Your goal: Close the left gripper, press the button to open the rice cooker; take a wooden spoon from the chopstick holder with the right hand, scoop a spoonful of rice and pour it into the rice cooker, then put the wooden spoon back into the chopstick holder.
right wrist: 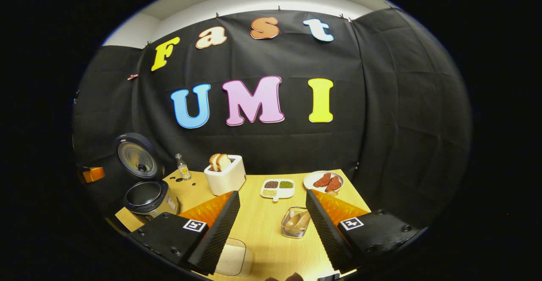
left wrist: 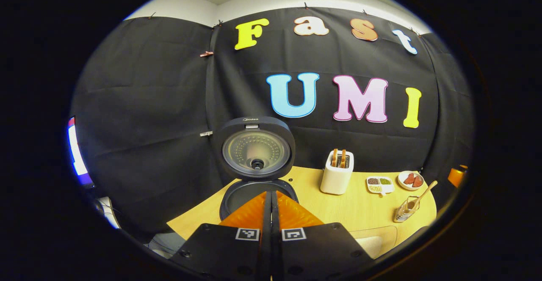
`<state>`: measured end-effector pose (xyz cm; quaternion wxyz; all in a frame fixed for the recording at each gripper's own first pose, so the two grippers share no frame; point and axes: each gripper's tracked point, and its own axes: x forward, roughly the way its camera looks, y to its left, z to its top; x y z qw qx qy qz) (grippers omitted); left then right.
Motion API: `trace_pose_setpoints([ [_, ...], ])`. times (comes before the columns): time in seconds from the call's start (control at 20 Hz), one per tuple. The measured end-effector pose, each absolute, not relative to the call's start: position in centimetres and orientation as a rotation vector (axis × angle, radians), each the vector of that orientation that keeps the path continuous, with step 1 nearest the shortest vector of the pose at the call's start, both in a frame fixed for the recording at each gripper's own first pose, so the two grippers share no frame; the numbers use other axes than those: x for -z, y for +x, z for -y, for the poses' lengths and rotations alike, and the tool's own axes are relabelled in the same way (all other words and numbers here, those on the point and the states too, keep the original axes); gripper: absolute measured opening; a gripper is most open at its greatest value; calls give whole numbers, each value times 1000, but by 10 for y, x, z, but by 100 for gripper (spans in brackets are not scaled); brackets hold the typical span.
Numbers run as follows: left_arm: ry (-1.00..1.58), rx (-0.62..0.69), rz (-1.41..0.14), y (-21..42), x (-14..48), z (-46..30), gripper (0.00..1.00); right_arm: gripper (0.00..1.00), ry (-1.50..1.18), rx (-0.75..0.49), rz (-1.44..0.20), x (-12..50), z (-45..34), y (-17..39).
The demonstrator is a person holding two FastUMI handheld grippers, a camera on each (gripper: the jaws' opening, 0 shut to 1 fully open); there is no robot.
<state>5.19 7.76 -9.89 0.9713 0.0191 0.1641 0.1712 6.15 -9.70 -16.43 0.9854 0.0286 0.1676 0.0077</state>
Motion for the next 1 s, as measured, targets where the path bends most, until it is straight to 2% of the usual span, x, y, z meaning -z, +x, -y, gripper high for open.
trace_pose_setpoints([
  [0.35, 47, -443, -338, 18, 84, -53, 5, 98, 110, -6, -399, 227, 155, 105],
  [1.0, 85, -391, -374, 13, 76, -3, 8, 98, 229, 123, -525, 337, 216, 165],
])
